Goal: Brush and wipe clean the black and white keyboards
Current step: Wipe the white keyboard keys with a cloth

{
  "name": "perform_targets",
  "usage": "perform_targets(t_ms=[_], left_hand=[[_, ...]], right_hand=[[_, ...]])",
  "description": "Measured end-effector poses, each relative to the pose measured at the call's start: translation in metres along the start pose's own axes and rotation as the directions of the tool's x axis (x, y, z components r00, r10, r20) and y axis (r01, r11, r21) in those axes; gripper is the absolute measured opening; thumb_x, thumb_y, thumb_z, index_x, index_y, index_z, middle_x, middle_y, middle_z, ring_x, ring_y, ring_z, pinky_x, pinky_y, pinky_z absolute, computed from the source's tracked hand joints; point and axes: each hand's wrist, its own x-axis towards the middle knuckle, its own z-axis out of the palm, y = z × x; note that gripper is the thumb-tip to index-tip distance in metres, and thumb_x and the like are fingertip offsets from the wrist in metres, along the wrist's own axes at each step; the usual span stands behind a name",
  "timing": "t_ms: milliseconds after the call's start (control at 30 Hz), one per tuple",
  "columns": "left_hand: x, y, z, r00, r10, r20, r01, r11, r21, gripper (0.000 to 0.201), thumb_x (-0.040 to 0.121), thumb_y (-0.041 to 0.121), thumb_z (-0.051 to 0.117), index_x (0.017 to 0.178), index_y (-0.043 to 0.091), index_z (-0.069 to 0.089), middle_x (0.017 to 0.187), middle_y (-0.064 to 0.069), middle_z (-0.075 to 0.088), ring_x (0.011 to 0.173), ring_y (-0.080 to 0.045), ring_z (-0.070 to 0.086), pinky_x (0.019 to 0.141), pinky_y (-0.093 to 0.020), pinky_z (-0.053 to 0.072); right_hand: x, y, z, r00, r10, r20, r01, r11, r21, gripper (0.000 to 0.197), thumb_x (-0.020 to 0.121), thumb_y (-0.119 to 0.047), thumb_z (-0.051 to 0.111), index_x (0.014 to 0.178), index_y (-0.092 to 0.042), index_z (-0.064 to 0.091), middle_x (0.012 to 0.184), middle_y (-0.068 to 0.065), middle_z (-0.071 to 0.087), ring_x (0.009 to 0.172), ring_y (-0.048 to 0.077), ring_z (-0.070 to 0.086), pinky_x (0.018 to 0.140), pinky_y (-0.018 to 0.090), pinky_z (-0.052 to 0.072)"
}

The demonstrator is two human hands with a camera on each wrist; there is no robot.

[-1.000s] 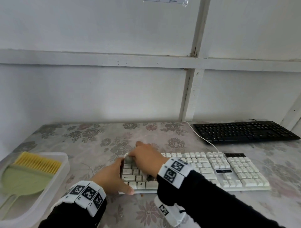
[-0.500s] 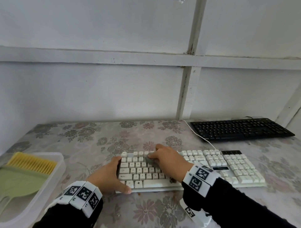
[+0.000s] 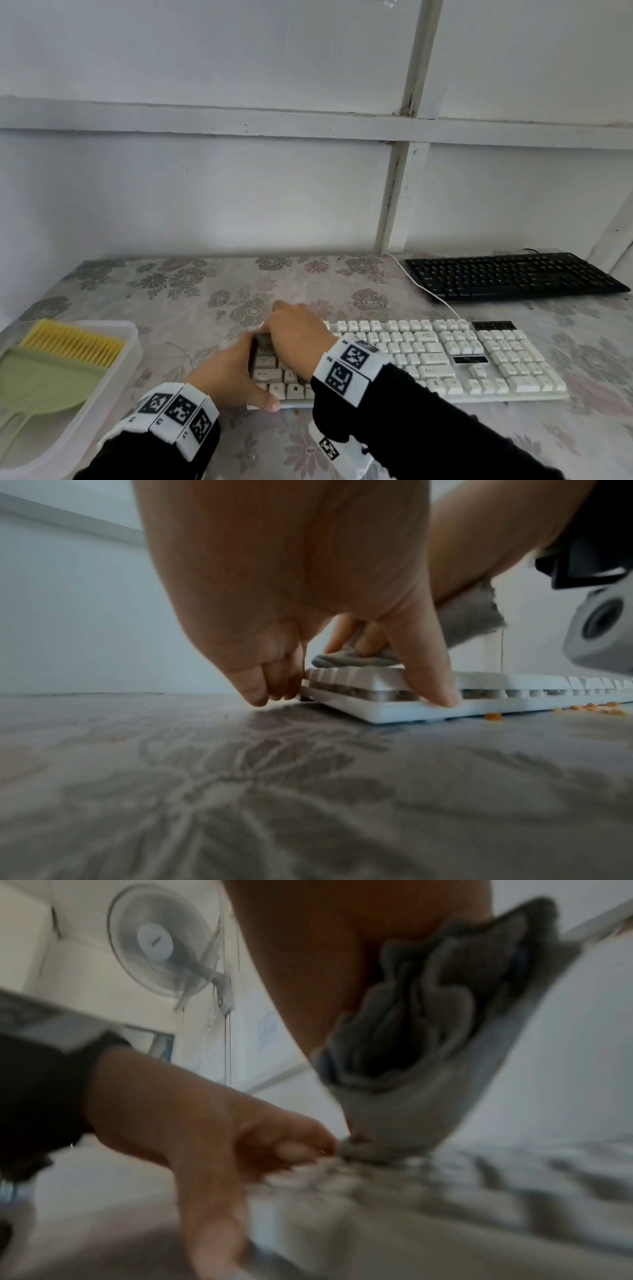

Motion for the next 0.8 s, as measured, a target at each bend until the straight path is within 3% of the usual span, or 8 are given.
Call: perform_targets(t_ms=[167,300,433,533,600,700,800], left_hand=[[0.000,-0.001,0.000,1.000,-0.010,0.017,0.011,0.998,-0.054,0.106,0.052,0.036,0.085,0.138,0.030,0.023,0.116,0.018,0.053,0.107,-0.007,0.052,0.096,-0.025,0.041],[-0.001,-0.002,-0.001,0.999,-0.013,0.034,0.014,0.999,-0.044,0.112,0.052,0.040,0.084,0.142,0.030,0.018,0.124,0.016,0.052,0.112,-0.009,0.051,0.100,-0.028,0.040],[-0.002,-0.001,-0.002,0.999,-0.012,0.042,0.014,0.999,-0.047,0.114,0.051,0.042,0.085,0.142,0.030,0.018,0.126,0.016,0.052,0.114,-0.008,0.051,0.101,-0.029,0.040],[-0.003,0.002,-0.002,0.999,-0.019,0.042,0.021,0.999,-0.038,0.112,0.054,0.040,0.085,0.143,0.030,0.017,0.126,0.017,0.051,0.113,-0.008,0.051,0.101,-0.027,0.040],[-0.003,0.003,-0.002,0.999,-0.024,0.042,0.025,0.999,-0.032,0.111,0.055,0.039,0.084,0.143,0.029,0.016,0.126,0.017,0.051,0.112,-0.008,0.050,0.100,-0.026,0.039],[-0.004,0.004,-0.003,0.998,-0.032,0.051,0.033,0.999,-0.024,0.111,0.055,0.039,0.084,0.142,0.030,0.016,0.123,0.017,0.051,0.109,-0.008,0.051,0.099,-0.025,0.040],[-0.005,0.006,-0.003,0.998,-0.024,0.055,0.025,1.000,-0.017,0.108,0.057,0.039,0.083,0.142,0.030,0.016,0.116,0.019,0.050,0.105,-0.006,0.050,0.092,-0.021,0.040]], right_hand=[[-0.023,0.041,0.003,0.999,0.039,-0.035,-0.038,0.998,0.040,0.023,0.094,-0.023,0.052,0.086,-0.011,0.070,0.093,-0.001,0.047,0.087,0.021,0.048,0.079,0.032,0.048],[-0.048,0.076,-0.006,0.995,0.089,-0.048,-0.088,0.996,0.033,0.023,0.093,-0.018,0.049,0.092,-0.009,0.070,0.075,-0.014,0.029,0.074,0.012,0.041,0.057,0.013,0.026],[-0.065,0.100,-0.015,0.985,0.168,-0.047,-0.167,0.986,0.026,0.021,0.089,-0.009,0.049,0.083,-0.009,0.070,0.075,-0.016,0.030,0.061,0.000,0.036,0.052,0.011,0.023],[-0.072,0.114,-0.027,0.973,0.226,-0.033,-0.225,0.973,0.047,0.022,0.091,-0.014,0.051,0.081,-0.010,0.070,0.073,-0.016,0.029,0.060,0.000,0.038,0.050,0.011,0.026],[-0.075,0.123,-0.033,0.964,0.255,-0.071,-0.249,0.965,0.082,0.022,0.091,-0.012,0.051,0.090,-0.009,0.072,0.073,-0.013,0.035,0.060,0.000,0.038,0.050,0.009,0.032],[-0.079,0.127,-0.026,0.963,0.232,-0.136,-0.220,0.971,0.097,0.022,0.094,-0.018,0.051,0.100,-0.019,0.072,0.079,-0.013,0.037,0.067,0.000,0.040,0.054,0.008,0.027],[-0.081,0.131,-0.005,0.972,0.192,-0.137,-0.192,0.981,0.015,0.026,0.095,-0.014,0.046,0.106,-0.025,0.068,0.087,-0.007,0.037,0.079,0.014,0.043,0.055,0.013,0.024]])
